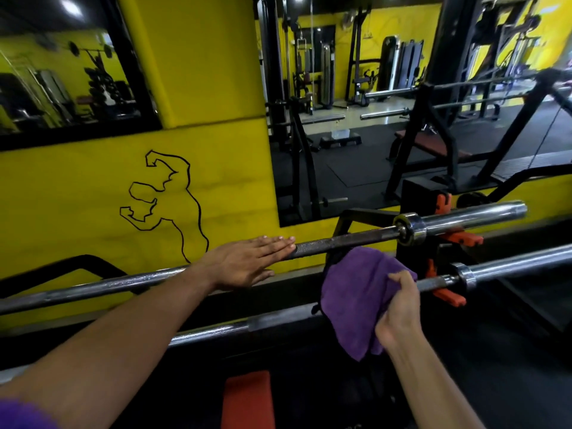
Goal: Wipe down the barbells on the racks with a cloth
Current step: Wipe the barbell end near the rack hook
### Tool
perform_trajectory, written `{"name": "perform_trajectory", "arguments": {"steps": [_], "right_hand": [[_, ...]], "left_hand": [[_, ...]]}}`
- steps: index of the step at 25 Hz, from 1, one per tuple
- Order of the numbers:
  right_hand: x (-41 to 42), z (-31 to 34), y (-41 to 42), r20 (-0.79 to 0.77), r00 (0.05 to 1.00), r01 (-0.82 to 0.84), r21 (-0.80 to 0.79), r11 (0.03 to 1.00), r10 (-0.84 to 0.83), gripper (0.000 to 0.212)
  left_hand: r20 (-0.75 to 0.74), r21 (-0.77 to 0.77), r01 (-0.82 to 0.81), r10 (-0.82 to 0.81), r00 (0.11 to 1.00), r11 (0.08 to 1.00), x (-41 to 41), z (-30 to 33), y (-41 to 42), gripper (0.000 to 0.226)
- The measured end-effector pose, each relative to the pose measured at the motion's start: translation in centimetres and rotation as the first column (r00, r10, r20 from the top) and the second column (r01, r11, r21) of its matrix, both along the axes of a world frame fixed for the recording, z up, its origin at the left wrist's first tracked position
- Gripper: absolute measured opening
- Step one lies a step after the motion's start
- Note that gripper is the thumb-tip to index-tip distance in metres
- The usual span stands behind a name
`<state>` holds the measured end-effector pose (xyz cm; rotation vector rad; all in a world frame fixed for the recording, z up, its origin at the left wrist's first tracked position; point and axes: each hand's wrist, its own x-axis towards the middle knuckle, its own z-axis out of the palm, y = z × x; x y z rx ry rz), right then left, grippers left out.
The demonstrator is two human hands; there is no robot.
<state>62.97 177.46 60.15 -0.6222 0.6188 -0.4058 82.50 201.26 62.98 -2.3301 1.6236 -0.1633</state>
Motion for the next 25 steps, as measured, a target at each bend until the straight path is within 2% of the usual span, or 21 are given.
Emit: {"name": "perform_trajectory", "arguments": {"steps": [3,5,7,11,13,14,15,16,17,18,19,20,21,25], "right_hand": [[-2.0,2.2,-0.2,0.062,0.998,0.004,-0.057,0.998,0.000,0.014],[-2.8,3.4,-0.8,0.105,0.994,0.004,-0.137,0.991,0.010,0.024],[-3.0,4.0,-1.4,0.144,0.989,-0.005,-0.244,0.970,0.042,0.034],[-0.9,5.2,-1.1,0.110,0.987,-0.048,-0.510,0.859,0.121,0.041],[1.4,5.7,-0.2,0.021,0.980,-0.127,-0.702,0.701,0.199,0.040],[2.6,5.6,0.3,-0.047,0.974,-0.171,-0.799,0.577,0.223,0.035],[3.7,5.2,0.8,-0.152,0.965,-0.229,-0.885,0.406,0.212,0.037],[4.9,4.3,1.1,-0.263,0.951,-0.288,-0.947,0.146,0.164,0.046],[5.7,3.0,1.4,-0.324,0.942,-0.311,-0.941,-0.131,0.092,0.056],[6.7,1.7,1.4,-0.333,0.943,-0.308,-0.867,-0.390,-0.005,0.061],[7.8,0.1,0.9,-0.307,0.949,-0.296,-0.797,-0.526,-0.070,0.060],[8.4,-0.6,0.7,-0.273,0.955,-0.286,-0.765,-0.576,-0.112,0.056],[8.9,-0.8,0.5,-0.246,0.959,-0.282,-0.761,-0.584,-0.142,0.053],[11.1,2.1,2.2,-0.258,0.920,-0.386,-0.733,-0.560,-0.295,0.054]], "left_hand": [[-0.019,-0.107,-0.044,0.042,0.999,0.993,-1.1,0.7,0.5,0.067],[-0.063,-0.308,-0.175,0.163,0.985,0.935,-2.5,1.0,1.7,0.068],[-0.088,-0.419,-0.263,0.249,0.964,0.869,-4.1,0.8,4.3,0.068],[-0.060,-0.359,-0.401,0.408,0.911,0.843,-3.1,-1.2,11.4,0.076],[-0.080,-0.392,-0.524,0.540,0.838,0.756,-2.8,-1.7,12.7,0.078],[-0.078,-0.410,-0.563,0.587,0.806,0.718,-3.0,-1.9,12.5,0.076],[-0.061,-0.428,-0.575,0.613,0.788,0.697,-2.9,-2.3,12.3,0.072],[-0.042,-0.443,-0.572,0.621,0.783,0.690,-3.0,-2.7,12.1,0.070],[-0.025,-0.449,-0.559,0.616,0.787,0.697,-3.0,-2.9,12.1,0.069],[-0.018,-0.449,-0.554,0.612,0.790,0.701,-2.9,-2.9,12.0,0.069],[-0.021,-0.454,-0.553,0.613,0.790,0.699,-2.6,-3.1,12.1,0.070],[-0.021,-0.460,-0.560,0.623,0.782,0.689,-2.2,-3.2,12.0,0.071],[-0.025,-0.472,-0.575,0.641,0.767,0.668,-2.0,-3.4,11.9,0.072],[-0.055,-0.513,-0.610,0.686,0.725,0.604,-1.7,-4.1,11.0,0.073]]}}
